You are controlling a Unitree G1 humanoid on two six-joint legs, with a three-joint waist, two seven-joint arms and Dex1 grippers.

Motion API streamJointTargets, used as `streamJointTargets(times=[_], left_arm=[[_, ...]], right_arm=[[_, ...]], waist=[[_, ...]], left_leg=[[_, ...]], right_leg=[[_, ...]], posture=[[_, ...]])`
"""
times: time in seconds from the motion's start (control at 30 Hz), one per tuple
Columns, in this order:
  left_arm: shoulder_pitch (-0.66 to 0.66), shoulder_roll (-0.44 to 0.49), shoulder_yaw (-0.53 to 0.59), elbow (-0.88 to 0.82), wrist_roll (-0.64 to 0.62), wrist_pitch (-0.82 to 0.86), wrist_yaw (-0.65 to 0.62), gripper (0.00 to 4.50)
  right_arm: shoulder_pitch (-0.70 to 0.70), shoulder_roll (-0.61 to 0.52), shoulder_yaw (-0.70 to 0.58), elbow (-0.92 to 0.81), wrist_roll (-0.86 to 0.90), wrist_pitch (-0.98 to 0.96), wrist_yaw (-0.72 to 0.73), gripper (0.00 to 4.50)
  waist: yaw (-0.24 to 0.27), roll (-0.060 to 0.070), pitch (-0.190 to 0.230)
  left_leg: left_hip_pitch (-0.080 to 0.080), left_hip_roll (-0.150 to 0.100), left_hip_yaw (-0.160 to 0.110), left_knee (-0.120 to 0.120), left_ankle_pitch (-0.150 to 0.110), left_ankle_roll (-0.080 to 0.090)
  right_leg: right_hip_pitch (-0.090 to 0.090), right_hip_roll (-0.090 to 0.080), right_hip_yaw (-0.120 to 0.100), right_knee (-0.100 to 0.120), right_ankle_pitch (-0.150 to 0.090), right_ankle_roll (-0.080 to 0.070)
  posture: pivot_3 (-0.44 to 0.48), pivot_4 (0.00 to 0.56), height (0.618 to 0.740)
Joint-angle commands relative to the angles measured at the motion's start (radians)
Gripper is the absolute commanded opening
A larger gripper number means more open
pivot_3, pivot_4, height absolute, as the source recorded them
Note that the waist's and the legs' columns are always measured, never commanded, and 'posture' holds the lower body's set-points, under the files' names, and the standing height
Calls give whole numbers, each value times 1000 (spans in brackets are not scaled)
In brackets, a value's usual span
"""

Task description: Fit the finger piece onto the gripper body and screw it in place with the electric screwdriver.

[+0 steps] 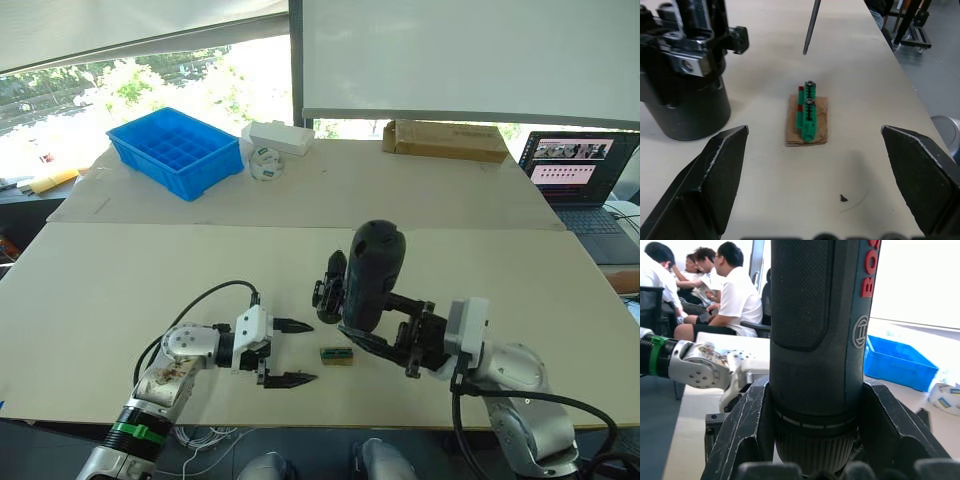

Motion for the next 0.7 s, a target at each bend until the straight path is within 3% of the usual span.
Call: streamJointTargets(times=[0.03,0.7], left_arm=[[-12,-7,-12,-27,0,11,17,4500],[-36,-9,-51,-52,9,79,54,4500]], right_arm=[[-12,2,12,-27,11,-45,-8,1911],[-30,-35,18,6,17,-43,-7,1911]], waist=[[0,0,0],[1,0,0]], left_leg=[[0,0,0,0,0,0],[0,0,0,0,0,0]], right_leg=[[0,0,0,0,0,0],[0,0,0,0,0,0]], posture=[[0,150,740],[0,150,740]])
